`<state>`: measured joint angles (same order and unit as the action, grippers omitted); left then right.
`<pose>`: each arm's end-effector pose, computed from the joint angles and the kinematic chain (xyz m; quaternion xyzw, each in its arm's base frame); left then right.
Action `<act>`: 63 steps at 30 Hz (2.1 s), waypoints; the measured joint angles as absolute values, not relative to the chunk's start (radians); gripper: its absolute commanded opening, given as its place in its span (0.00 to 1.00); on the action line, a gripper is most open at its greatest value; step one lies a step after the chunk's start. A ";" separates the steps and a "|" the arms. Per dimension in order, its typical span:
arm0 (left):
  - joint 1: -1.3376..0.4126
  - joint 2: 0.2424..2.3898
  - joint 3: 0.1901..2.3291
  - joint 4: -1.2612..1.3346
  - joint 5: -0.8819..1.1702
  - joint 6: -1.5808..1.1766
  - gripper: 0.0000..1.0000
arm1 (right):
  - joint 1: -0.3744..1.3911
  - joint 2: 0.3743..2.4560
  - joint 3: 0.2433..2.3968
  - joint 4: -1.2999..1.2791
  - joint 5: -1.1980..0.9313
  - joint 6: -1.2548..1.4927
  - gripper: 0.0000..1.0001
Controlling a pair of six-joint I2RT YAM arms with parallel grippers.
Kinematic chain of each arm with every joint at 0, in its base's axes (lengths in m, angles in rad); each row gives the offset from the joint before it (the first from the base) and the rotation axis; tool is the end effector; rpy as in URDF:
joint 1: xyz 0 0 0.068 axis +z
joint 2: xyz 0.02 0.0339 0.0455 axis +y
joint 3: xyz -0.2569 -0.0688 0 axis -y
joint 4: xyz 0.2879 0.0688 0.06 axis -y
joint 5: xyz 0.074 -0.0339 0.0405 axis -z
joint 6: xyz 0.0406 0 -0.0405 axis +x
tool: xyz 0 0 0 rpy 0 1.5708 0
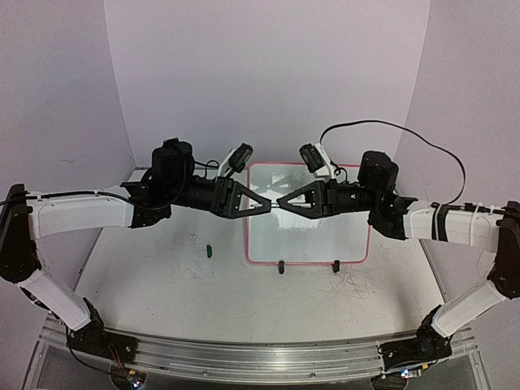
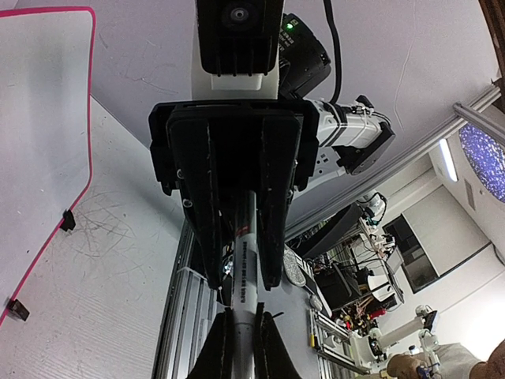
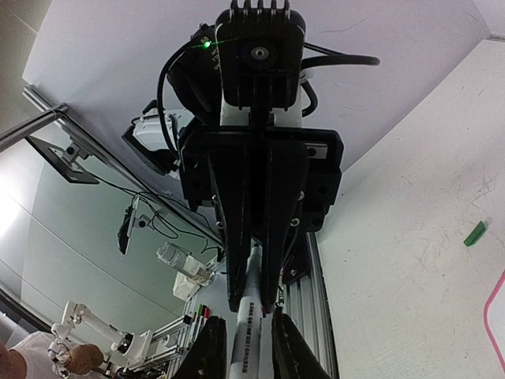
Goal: Write a sentence on the whiteboard
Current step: Pass from the left arm to the right, then hold the whiteboard at the center of the board.
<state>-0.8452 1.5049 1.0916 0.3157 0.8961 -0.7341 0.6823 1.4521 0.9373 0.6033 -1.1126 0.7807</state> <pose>0.2349 -0.3126 0.2995 0.3276 0.6505 -0.6559 0.1984 0.2575 0.2561 0.2872 -0.3609 0.5918 0.6838 0.2281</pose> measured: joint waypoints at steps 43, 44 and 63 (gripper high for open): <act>-0.630 1.364 1.003 0.112 0.731 -0.618 0.99 | 0.701 1.104 0.873 0.134 -0.539 0.426 0.00; -0.632 1.365 1.015 0.078 0.708 -0.596 0.99 | 0.701 1.080 0.867 0.113 -0.500 0.410 0.00; -0.573 1.697 1.370 -0.105 0.441 -0.464 0.99 | 0.701 0.923 0.815 -0.076 -0.145 0.340 0.00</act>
<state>-0.5725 1.6970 1.3700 -0.1050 0.4413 -0.4637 0.7010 0.9228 0.8154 -0.0759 -0.1449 0.3402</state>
